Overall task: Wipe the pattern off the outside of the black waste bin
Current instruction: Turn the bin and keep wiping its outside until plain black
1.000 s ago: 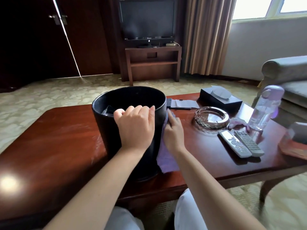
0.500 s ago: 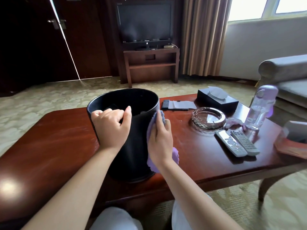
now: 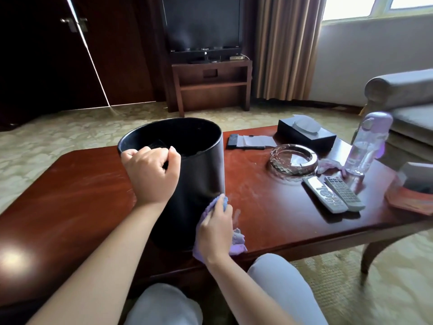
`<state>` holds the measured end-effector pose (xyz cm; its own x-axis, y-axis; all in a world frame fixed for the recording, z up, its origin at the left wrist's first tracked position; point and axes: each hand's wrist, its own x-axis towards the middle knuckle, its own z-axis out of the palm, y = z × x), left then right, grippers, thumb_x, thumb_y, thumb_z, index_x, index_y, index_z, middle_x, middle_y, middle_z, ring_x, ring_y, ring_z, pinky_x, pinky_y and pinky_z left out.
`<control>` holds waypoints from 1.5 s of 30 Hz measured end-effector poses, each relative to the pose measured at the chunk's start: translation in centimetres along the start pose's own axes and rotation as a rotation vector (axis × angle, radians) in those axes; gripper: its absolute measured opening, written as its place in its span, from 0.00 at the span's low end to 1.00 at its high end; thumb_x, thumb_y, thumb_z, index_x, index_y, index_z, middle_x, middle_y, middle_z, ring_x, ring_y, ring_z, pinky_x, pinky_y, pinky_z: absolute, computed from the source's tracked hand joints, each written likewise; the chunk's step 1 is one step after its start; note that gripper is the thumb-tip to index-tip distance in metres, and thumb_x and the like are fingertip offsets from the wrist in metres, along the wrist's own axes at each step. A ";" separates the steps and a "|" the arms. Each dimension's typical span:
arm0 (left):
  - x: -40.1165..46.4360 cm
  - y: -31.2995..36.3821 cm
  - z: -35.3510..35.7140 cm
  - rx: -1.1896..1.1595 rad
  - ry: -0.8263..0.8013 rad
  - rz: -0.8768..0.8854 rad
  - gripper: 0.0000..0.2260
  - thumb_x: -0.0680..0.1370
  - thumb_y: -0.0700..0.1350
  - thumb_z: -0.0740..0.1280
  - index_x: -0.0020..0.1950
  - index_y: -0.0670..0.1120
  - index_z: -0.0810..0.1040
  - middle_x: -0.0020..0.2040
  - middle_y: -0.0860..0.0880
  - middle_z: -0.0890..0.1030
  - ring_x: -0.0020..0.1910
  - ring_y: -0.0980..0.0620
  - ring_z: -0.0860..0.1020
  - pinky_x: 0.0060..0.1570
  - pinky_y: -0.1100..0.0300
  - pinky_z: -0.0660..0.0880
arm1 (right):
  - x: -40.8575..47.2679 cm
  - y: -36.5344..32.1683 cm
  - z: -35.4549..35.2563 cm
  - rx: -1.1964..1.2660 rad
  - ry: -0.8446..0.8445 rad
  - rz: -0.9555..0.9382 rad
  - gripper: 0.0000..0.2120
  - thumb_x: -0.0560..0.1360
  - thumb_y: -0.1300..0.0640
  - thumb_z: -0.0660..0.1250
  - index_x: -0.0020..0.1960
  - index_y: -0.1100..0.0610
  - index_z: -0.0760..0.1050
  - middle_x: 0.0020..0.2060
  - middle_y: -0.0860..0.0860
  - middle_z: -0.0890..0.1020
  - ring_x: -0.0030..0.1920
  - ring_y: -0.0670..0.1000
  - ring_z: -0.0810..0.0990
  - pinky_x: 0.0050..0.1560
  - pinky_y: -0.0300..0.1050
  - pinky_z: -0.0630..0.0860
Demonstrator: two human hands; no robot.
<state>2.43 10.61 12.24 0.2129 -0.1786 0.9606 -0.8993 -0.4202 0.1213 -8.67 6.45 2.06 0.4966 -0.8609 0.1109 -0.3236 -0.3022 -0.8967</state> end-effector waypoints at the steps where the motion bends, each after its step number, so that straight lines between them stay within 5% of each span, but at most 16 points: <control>1: 0.0 0.0 0.0 -0.003 0.000 0.001 0.19 0.75 0.44 0.60 0.26 0.50 0.57 0.23 0.55 0.57 0.23 0.48 0.64 0.37 0.55 0.57 | -0.2 0.2 0.3 -0.062 -0.024 0.009 0.25 0.77 0.61 0.55 0.74 0.58 0.56 0.66 0.57 0.66 0.62 0.57 0.70 0.54 0.43 0.68; 3: 0.0 0.0 0.0 -0.008 0.000 -0.009 0.19 0.74 0.44 0.60 0.26 0.49 0.57 0.23 0.55 0.56 0.25 0.51 0.61 0.37 0.55 0.56 | -0.4 1.9 0.9 -0.238 -0.098 0.123 0.26 0.78 0.60 0.53 0.75 0.59 0.52 0.67 0.55 0.65 0.64 0.55 0.70 0.59 0.43 0.68; 7: 0.0 0.0 0.0 -0.017 -0.005 -0.018 0.19 0.74 0.43 0.60 0.25 0.50 0.57 0.23 0.54 0.56 0.25 0.53 0.59 0.37 0.55 0.56 | -0.1 4.4 1.4 -0.506 -0.205 0.245 0.24 0.74 0.54 0.58 0.70 0.56 0.61 0.60 0.51 0.73 0.59 0.52 0.73 0.57 0.48 0.72; 17: 0.2 -0.2 0.0 -0.053 -0.021 -0.012 0.18 0.72 0.44 0.59 0.25 0.50 0.55 0.22 0.54 0.55 0.24 0.51 0.59 0.37 0.56 0.55 | 5.9 5.7 -1.4 -0.494 -0.306 0.189 0.14 0.75 0.51 0.53 0.56 0.50 0.73 0.55 0.52 0.75 0.58 0.59 0.74 0.57 0.55 0.72; 25: 0.2 0.1 0.1 -0.041 -0.007 -0.030 0.18 0.72 0.43 0.59 0.25 0.50 0.56 0.22 0.54 0.56 0.24 0.52 0.58 0.37 0.56 0.55 | 2.4 5.5 0.0 -0.291 0.050 0.339 0.13 0.77 0.49 0.56 0.51 0.48 0.79 0.55 0.50 0.76 0.57 0.54 0.74 0.49 0.46 0.66; 30: 0.2 0.0 0.0 -0.043 -0.023 -0.037 0.18 0.72 0.43 0.60 0.24 0.50 0.56 0.22 0.54 0.56 0.24 0.52 0.59 0.37 0.56 0.55 | -0.8 5.1 1.3 -0.350 0.059 0.288 0.14 0.78 0.50 0.56 0.53 0.53 0.78 0.52 0.52 0.77 0.54 0.55 0.76 0.46 0.44 0.67; 37: 0.1 0.0 0.2 -0.051 0.000 -0.041 0.18 0.72 0.43 0.59 0.25 0.50 0.55 0.23 0.55 0.55 0.25 0.52 0.59 0.38 0.57 0.55 | 3.7 5.5 0.2 -0.131 0.100 0.433 0.09 0.76 0.51 0.58 0.55 0.50 0.70 0.49 0.54 0.80 0.54 0.59 0.76 0.51 0.50 0.69; 43: 0.1 0.2 0.3 -0.024 0.013 -0.051 0.18 0.72 0.43 0.59 0.24 0.49 0.56 0.22 0.55 0.56 0.25 0.52 0.59 0.38 0.56 0.56 | -1.4 3.7 2.4 -0.124 0.203 0.320 0.09 0.76 0.56 0.58 0.49 0.60 0.74 0.42 0.53 0.74 0.49 0.57 0.77 0.46 0.46 0.70; 45: 0.1 0.1 0.3 -0.025 0.004 -0.056 0.18 0.72 0.43 0.59 0.24 0.49 0.57 0.22 0.55 0.56 0.24 0.52 0.60 0.38 0.56 0.56 | -3.3 3.0 3.4 -0.141 0.154 0.306 0.09 0.76 0.55 0.60 0.51 0.59 0.73 0.46 0.53 0.76 0.52 0.56 0.77 0.48 0.45 0.71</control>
<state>2.44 10.25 12.28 0.2619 -0.1520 0.9530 -0.8953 -0.4070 0.1811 -8.55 9.79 -2.47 0.2363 -0.9684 -0.0800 -0.5517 -0.0660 -0.8314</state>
